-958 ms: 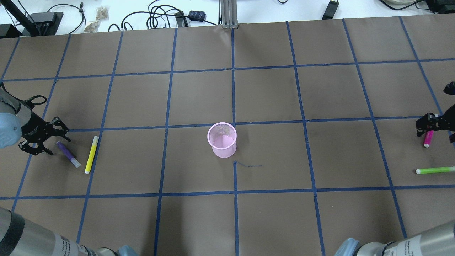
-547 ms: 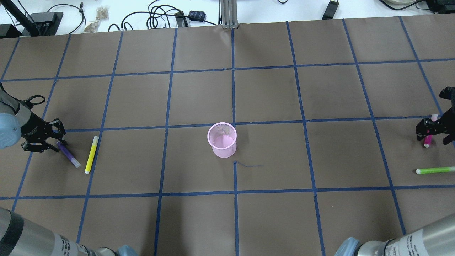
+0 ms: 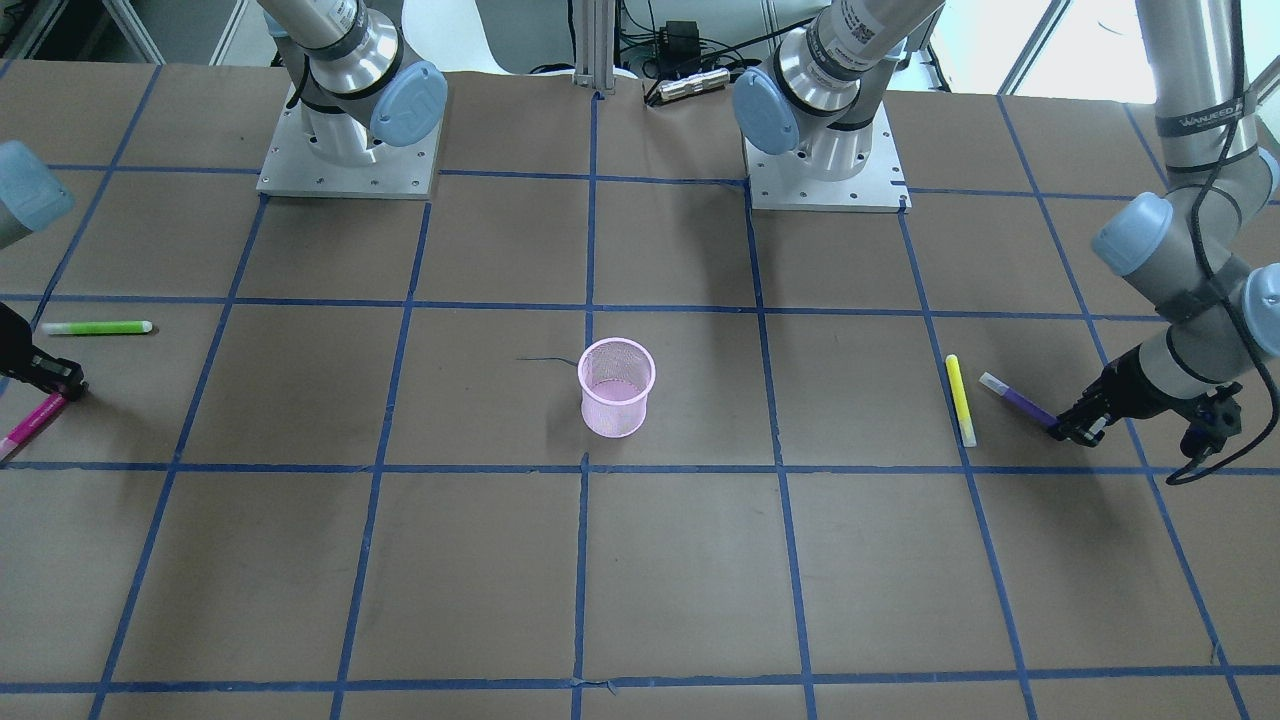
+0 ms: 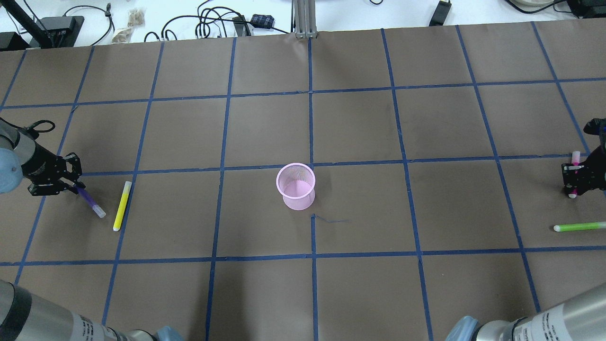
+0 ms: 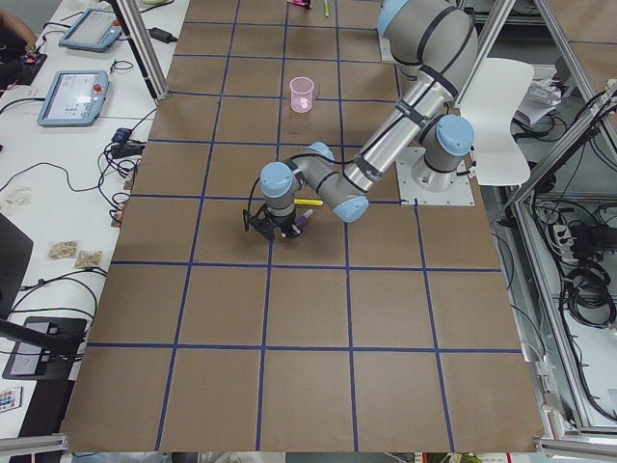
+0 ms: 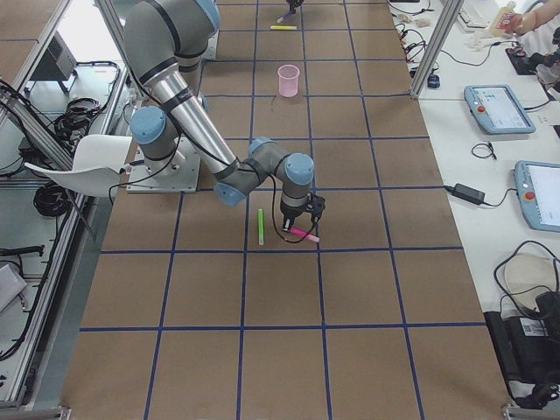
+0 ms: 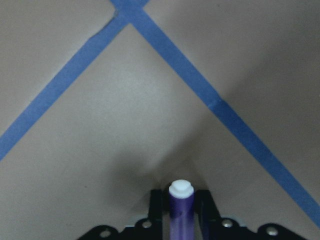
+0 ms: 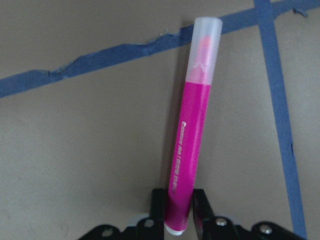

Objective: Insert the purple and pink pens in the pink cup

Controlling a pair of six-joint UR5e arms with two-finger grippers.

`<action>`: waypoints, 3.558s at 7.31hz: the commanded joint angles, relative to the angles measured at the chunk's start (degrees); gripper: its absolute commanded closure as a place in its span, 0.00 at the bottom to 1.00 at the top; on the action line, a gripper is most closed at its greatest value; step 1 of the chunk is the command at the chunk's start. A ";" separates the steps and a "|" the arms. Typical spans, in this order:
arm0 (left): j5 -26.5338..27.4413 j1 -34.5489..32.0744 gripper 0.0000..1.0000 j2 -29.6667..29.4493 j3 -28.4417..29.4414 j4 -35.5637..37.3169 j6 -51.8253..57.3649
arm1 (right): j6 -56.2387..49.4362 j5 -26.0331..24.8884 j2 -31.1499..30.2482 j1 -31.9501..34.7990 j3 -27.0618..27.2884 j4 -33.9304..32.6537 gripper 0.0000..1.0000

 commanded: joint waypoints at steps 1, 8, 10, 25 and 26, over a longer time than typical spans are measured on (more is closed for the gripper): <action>0.04 -0.25 1.00 2.75 1.63 -1.35 0.02 | -0.21 -0.14 -1.14 0.00 -0.42 1.41 1.00; 0.75 -16.82 1.00 16.73 8.58 -19.11 -24.87 | 18.78 12.40 -19.58 19.63 -0.77 24.40 1.00; 1.01 -25.17 1.00 17.53 8.67 -19.02 -37.97 | 36.97 19.16 -20.92 32.80 -0.86 25.59 1.00; 13.23 -42.08 1.00 16.66 9.02 -18.23 -62.29 | 100.87 56.02 -5.74 55.81 -7.45 15.31 1.00; 13.23 -42.08 1.00 16.74 9.10 -18.23 -62.29 | 100.78 55.94 -4.94 55.90 -7.37 15.22 1.00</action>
